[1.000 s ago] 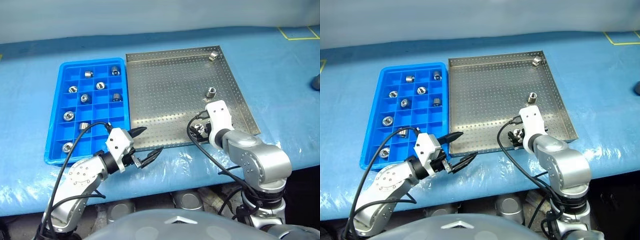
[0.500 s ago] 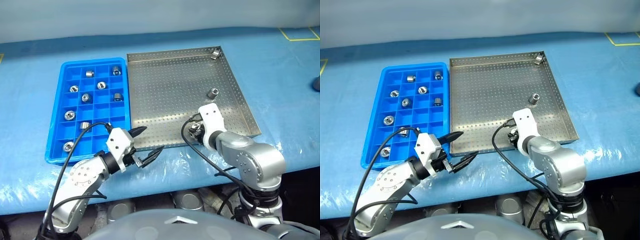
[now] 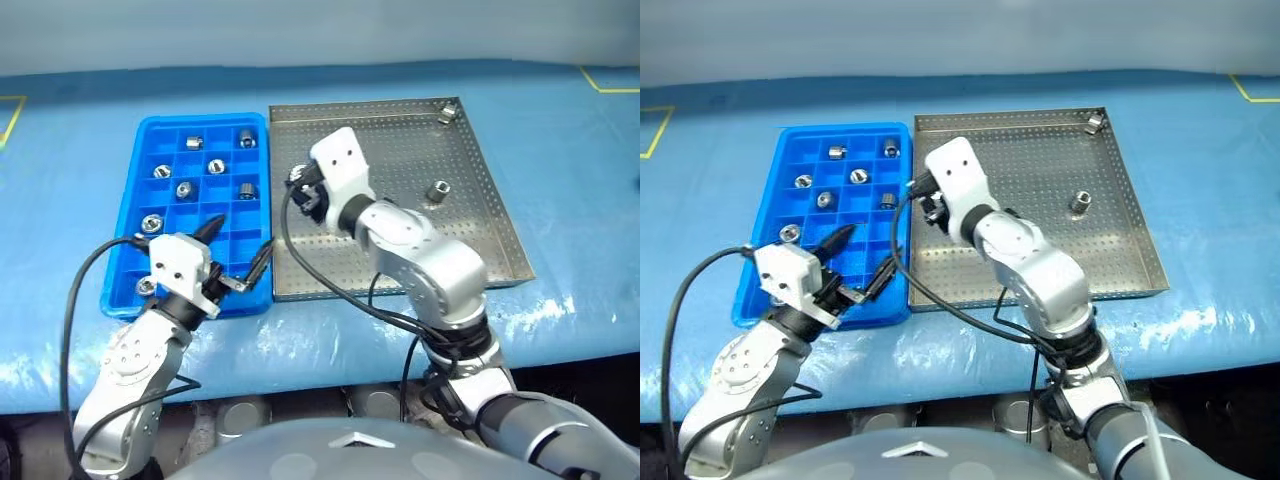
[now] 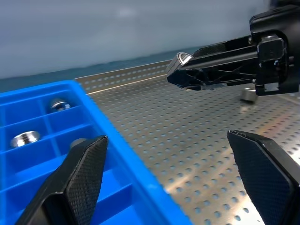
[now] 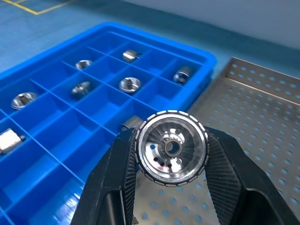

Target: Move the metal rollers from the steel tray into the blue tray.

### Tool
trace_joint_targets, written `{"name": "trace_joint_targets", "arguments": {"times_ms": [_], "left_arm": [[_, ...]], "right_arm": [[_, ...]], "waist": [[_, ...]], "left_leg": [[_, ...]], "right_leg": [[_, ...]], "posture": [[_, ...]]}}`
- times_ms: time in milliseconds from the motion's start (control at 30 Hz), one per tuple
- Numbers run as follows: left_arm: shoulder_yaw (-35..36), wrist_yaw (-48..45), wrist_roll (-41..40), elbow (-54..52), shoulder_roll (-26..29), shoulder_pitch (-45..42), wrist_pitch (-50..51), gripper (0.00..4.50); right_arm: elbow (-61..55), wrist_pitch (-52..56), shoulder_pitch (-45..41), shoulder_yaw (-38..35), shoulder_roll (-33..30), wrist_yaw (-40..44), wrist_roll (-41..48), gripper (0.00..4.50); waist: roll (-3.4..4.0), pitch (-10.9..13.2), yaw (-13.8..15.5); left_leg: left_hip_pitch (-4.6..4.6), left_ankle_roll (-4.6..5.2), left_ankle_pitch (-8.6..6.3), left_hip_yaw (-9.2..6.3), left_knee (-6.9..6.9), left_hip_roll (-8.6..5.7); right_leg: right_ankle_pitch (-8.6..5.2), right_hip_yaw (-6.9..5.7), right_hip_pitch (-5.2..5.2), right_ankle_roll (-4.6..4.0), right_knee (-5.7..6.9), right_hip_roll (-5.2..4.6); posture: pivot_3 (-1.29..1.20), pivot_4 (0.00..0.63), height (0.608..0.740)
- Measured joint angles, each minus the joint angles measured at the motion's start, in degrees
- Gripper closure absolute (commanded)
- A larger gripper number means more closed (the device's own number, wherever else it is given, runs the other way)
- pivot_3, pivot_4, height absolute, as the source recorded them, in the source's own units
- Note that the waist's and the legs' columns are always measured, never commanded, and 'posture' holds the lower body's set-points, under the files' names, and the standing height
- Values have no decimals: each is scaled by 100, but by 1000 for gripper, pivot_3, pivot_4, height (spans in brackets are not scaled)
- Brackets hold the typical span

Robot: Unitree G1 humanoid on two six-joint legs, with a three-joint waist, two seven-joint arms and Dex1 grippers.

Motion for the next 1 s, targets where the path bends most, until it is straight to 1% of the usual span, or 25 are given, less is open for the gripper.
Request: {"name": "trace_joint_targets", "arguments": {"times_ms": [233,400,533,600,633,733,800,867,900,933,1000], "left_arm": [[832,419,107,-451,-380,1068,-258,0],[944,560,157,-586,-665,1561,-400,0],[906,567,180,-594,-719,1620,-458,0],[869,567,197,-594,-722,1607,-460,0],[841,565,201,-593,-724,1588,-459,0],[733,555,202,-592,-713,1455,-456,0],[682,528,201,-575,-644,1327,-435,0],[669,470,195,-546,-576,1170,-410,0],[641,429,180,-514,-522,1076,-397,0],[627,408,170,-491,-486,1009,-383,0],[595,360,155,-461,-425,885,-321,0]], "right_arm": [[1638,-1554,-513,238,623,687,-114,2802],[2845,-2199,-604,243,919,961,-265,2802],[3643,-2590,-608,243,937,1031,-455,2802],[4019,-2690,-605,235,936,1026,-572,2039],[4062,-2728,-602,222,935,1024,-593,1779],[4025,-2794,-574,154,917,1034,-676,746],[3751,-2684,-406,89,885,1045,-672,115],[3407,-2473,-220,-62,913,934,-647,50],[3246,-2349,-153,-220,978,741,-633,50],[3153,-2294,-132,-350,1011,525,-625,50],[2973,-2281,-130,-780,1019,-158,-703,50]], "waist": [[-4,-2,381],[-6,-3,620],[-6,-3,751],[-6,-3,779],[-5,-3,786],[-3,-5,790],[-2,-6,800],[0,-9,801],[0,-9,794],[0,-9,789],[-2,-10,783]], "left_leg": [[5,-3,2,-8,0,1],[5,-5,3,-13,0,2],[6,-7,4,-14,0,3],[5,-7,4,-14,-1,3],[5,-7,4,-14,-1,3],[6,-7,4,-15,-3,4],[4,-7,4,-16,-3,3],[4,-8,4,-18,-3,2],[4,-9,5,-18,-2,2],[4,-11,6,-18,-1,3],[4,-15,8,-18,-1,3]], "right_leg": [[-5,-14,5,-7,2,0],[-9,-21,6,-15,3,2],[-11,-24,6,-17,3,3],[-11,-24,5,-18,3,3],[-11,-24,4,-18,3,3],[-11,-24,6,-19,3,4],[-12,-26,6,-20,3,3],[-12,-28,8,-20,3,2],[-12,-28,7,-20,3,2],[-12,-29,6,-20,5,2],[-11,-30,8,-19,5,1]], "posture": [[337,150,740],[363,150,740],[354,150,740],[339,150,740],[326,150,740],[293,150,740],[271,150,740],[248,150,740],[240,150,740],[228,150,740],[193,150,740]]}}
